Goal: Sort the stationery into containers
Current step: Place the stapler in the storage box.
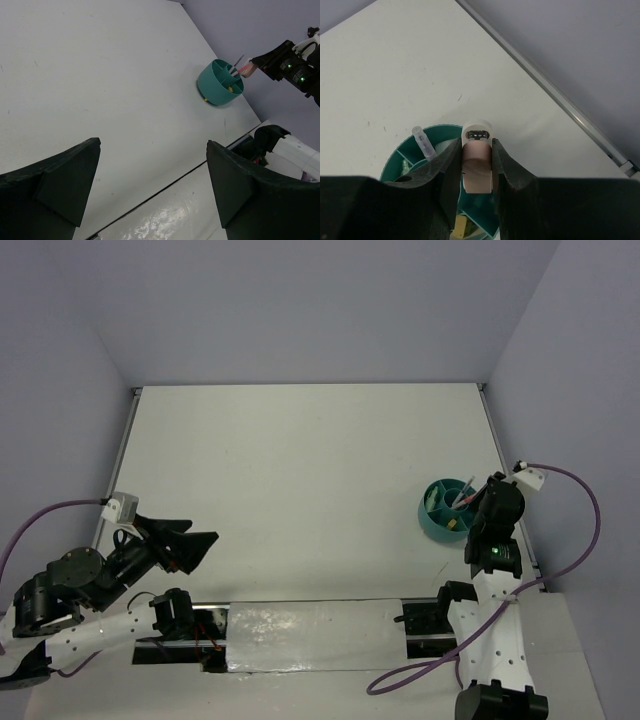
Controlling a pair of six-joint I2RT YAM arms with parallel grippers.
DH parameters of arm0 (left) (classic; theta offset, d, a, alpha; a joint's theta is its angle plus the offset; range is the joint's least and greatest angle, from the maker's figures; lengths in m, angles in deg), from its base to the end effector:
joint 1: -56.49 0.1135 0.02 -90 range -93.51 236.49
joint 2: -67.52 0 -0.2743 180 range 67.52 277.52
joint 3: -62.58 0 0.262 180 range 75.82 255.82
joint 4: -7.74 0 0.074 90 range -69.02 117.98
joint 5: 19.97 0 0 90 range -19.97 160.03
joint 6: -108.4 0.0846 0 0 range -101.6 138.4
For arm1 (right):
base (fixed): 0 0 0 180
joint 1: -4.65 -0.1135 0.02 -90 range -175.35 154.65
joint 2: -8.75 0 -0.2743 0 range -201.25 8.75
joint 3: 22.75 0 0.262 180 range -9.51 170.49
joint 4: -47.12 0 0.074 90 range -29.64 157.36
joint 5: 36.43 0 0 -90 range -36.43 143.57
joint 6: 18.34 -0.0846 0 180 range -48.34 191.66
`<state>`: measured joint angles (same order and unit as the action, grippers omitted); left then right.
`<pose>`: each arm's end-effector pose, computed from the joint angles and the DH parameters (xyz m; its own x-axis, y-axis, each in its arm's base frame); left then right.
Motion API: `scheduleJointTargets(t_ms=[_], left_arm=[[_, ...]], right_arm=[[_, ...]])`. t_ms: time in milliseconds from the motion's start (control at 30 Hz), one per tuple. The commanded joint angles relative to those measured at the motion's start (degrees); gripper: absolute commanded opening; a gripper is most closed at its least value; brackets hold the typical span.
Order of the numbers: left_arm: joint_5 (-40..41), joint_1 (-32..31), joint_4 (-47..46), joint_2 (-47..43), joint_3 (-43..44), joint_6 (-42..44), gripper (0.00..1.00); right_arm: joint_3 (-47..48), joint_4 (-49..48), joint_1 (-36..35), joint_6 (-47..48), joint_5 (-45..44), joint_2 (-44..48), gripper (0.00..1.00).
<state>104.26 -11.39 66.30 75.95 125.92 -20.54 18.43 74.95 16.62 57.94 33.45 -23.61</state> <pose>0.0603 -0.0219 0.3589 -0.3672 -0.4767 -0.7987 0.4163 0.6837 -0.5994 0.1821 -0.0683 0.2505 -0.1879 0.2675 -0.9451 0.5738 0.8108 0.1154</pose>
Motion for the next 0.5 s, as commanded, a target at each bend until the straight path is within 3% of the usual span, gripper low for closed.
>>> scheduleJointTargets(t_ms=[0,200,467], left_arm=[[0.57,-0.33,-2.25,-0.61,0.52,1.76,0.99],[0.83,-0.41,-2.08,-0.95,0.52,1.67,0.99],[1.27,-0.33,-1.99,-1.39,0.61,1.5,0.99]], right_arm=[[0.09,2.55,-0.54,-1.4,-0.01,1.07,0.33],[-0.17,4.04,-0.54,-2.19,0.43,1.51,0.36],[-0.44,4.22,-0.54,-2.46,0.61,1.51,0.47]])
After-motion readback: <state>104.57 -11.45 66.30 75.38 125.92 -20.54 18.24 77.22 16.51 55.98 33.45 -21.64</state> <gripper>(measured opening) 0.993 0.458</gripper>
